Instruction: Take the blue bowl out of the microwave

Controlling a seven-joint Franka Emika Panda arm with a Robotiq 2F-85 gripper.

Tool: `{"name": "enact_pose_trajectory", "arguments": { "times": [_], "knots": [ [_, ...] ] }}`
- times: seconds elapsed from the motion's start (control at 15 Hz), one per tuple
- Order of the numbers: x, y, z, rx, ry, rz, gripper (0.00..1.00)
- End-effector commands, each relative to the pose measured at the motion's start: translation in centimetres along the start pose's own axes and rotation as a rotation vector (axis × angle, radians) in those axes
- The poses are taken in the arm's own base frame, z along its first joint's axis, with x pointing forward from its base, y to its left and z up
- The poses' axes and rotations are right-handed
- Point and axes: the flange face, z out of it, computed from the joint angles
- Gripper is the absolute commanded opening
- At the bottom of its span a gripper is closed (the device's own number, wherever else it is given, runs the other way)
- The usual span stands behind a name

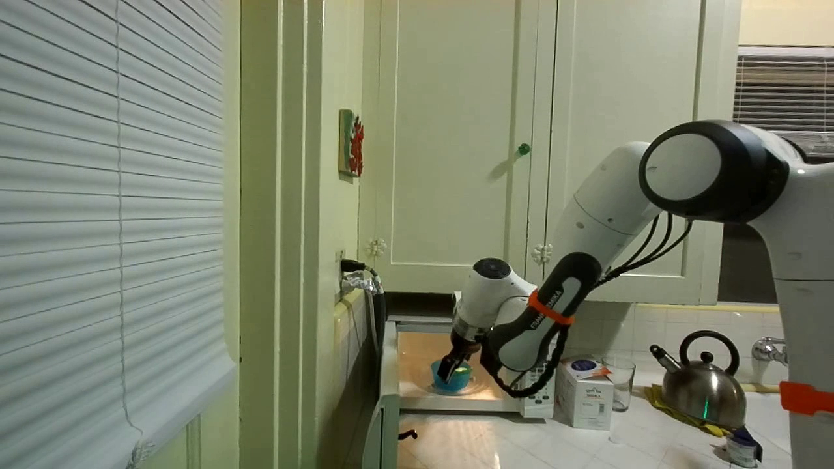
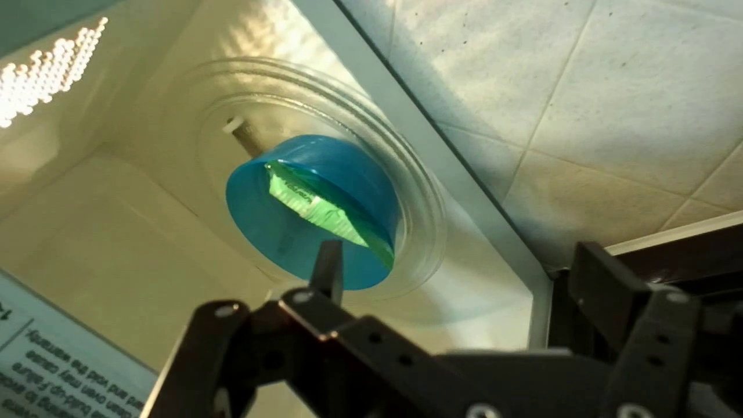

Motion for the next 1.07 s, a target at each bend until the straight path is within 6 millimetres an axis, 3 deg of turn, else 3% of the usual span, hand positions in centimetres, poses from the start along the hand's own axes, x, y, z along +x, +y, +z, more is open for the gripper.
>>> {"name": "enact_pose_trajectory", "arguments": {
  "times": [0.0, 0.33, 1.0],
  "knots": [
    [1.2, -1.1, 1.6, -0.080, 0.012, 0.000, 1.00],
    [0.9, -2.8, 3.9, -0.134, 0.022, 0.028, 1.00],
    [2.4, -1.5, 8.1, -0.173, 0.094, 0.057, 1.00]
  ]
}}
